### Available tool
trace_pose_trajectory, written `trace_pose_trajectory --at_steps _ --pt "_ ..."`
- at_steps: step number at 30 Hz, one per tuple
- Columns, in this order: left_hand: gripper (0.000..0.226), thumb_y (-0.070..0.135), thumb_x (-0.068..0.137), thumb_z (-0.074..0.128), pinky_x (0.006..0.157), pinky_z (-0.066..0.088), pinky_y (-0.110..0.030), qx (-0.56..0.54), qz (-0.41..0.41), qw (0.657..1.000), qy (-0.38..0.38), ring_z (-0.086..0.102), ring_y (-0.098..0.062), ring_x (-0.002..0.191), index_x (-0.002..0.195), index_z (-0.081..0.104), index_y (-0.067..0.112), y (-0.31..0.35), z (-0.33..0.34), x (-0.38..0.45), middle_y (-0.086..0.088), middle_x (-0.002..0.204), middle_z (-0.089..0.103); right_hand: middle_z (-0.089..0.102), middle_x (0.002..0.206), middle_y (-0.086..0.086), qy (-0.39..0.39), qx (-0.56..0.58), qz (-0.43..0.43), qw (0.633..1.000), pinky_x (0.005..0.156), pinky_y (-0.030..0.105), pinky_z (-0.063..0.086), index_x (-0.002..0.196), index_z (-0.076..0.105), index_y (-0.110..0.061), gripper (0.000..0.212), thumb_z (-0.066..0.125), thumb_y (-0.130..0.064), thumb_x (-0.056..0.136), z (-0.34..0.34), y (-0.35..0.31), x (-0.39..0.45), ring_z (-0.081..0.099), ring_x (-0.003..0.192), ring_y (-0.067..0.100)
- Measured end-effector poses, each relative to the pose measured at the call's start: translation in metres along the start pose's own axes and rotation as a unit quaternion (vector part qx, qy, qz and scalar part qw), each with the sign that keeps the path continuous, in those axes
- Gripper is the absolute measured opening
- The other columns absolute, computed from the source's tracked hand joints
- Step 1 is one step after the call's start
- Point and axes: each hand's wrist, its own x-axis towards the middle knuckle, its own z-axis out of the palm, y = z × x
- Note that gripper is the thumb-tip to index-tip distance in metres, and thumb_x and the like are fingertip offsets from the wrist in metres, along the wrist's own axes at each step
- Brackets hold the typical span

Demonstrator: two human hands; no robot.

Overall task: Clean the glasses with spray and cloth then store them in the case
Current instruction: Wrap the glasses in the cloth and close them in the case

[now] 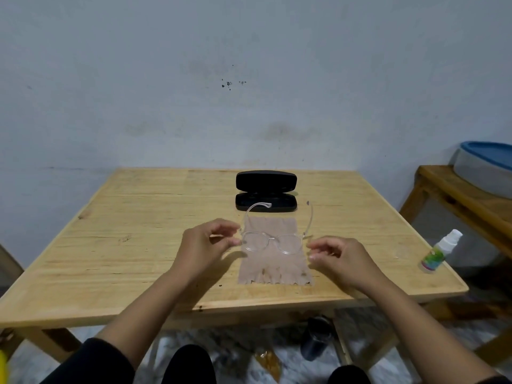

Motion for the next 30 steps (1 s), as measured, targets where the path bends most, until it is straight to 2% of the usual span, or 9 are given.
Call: trace_pose_trajectory --at_steps 3,7,12,18,22,24,26,28,30 --pt "0.026 0.025 0.073 0.076 0.074 0.044 -0.006 0.077 0.019 0.988 -0.132 0.062 0.004 0.086 0.098 0.071 0.030 -0.002 0.001 -0.016 0.018 0.094 0.069 0.067 0.091 -0.013 -0.068 -0.116 -0.014 0.991 0.066 0.006 0.044 0.100 0.070 -0.025 0.030 0.078 -0.018 0.072 0.000 0.003 -0.003 0.061 0.082 -0.001" --pt "0.023 0.028 0.076 0.074 0.077 0.036 -0.002 0.170 0.094 0.968 -0.157 0.062 -0.003 0.091 0.099 0.073 0.025 -0.005 0.010 -0.018 0.008 0.098 0.072 0.059 0.082 -0.015 -0.076 -0.203 -0.051 0.975 0.067 0.006 0.041 0.101 0.072 -0.021 0.029 0.078 -0.021 0.073 0.009 0.003 -0.001 0.057 0.079 0.003" --pt "0.011 0.028 0.081 0.069 0.078 0.046 -0.021 0.184 0.105 0.969 -0.126 0.062 -0.009 0.084 0.091 0.074 0.024 -0.003 0.017 -0.019 0.006 0.090 0.071 0.055 0.079 -0.013 -0.057 -0.231 -0.064 0.969 0.063 0.007 0.039 0.089 0.073 -0.020 0.009 0.070 -0.020 0.080 0.019 0.000 -0.001 0.052 0.075 0.003" --pt "0.010 0.029 0.082 0.067 0.064 0.035 -0.004 0.138 0.056 0.989 0.003 0.055 0.004 0.072 0.089 0.073 0.026 0.006 0.017 -0.007 0.014 0.081 0.066 0.066 0.072 -0.004 0.063 -0.109 -0.013 0.992 0.049 0.008 0.039 0.077 0.072 -0.019 0.007 0.066 -0.017 0.081 0.023 -0.008 0.008 0.053 0.062 0.005" --pt "0.012 0.031 0.082 0.068 0.062 0.043 -0.014 0.130 0.002 0.986 0.108 0.057 -0.004 0.070 0.090 0.068 0.022 0.013 0.033 0.009 0.008 0.080 0.068 0.067 0.065 -0.005 0.177 -0.024 0.033 0.983 0.054 0.021 0.047 0.071 0.069 -0.022 0.011 0.065 -0.020 0.082 0.034 -0.017 0.021 0.061 0.061 0.008" --pt "0.017 0.034 0.081 0.068 0.062 0.049 -0.025 0.133 -0.026 0.982 0.132 0.059 -0.010 0.071 0.089 0.062 0.020 0.015 0.042 0.015 0.007 0.079 0.065 0.070 0.067 -0.005 0.196 0.011 0.057 0.979 0.064 0.035 0.056 0.078 0.071 -0.024 0.007 0.066 -0.025 0.082 0.043 -0.016 0.028 0.066 0.062 0.014" --pt "0.020 0.034 0.081 0.068 0.061 0.051 -0.031 0.137 -0.031 0.982 0.127 0.060 -0.013 0.071 0.086 0.057 0.019 0.016 0.049 0.018 0.006 0.077 0.063 0.072 0.072 -0.004 0.194 0.009 0.067 0.979 0.074 0.044 0.057 0.097 0.069 -0.023 0.015 0.062 -0.026 0.084 0.049 -0.013 0.031 0.066 0.066 0.013" --pt "0.020 0.034 0.081 0.068 0.060 0.051 -0.031 0.126 -0.031 0.984 0.118 0.059 -0.013 0.071 0.083 0.055 0.019 0.015 0.052 0.019 0.006 0.075 0.063 0.073 0.078 -0.003 0.186 -0.002 0.065 0.980 0.075 0.042 0.057 0.109 0.066 -0.022 0.024 0.059 -0.024 0.086 0.051 -0.009 0.030 0.064 0.061 0.008" --pt "0.019 0.033 0.080 0.069 0.061 0.051 -0.027 0.111 -0.030 0.987 0.114 0.058 -0.010 0.070 0.084 0.056 0.020 0.013 0.051 0.020 0.007 0.074 0.062 0.073 0.082 -0.002 0.180 -0.004 0.058 0.982 0.068 0.035 0.058 0.107 0.066 -0.024 0.022 0.058 -0.024 0.087 0.049 -0.007 0.026 0.062 0.053 0.003"
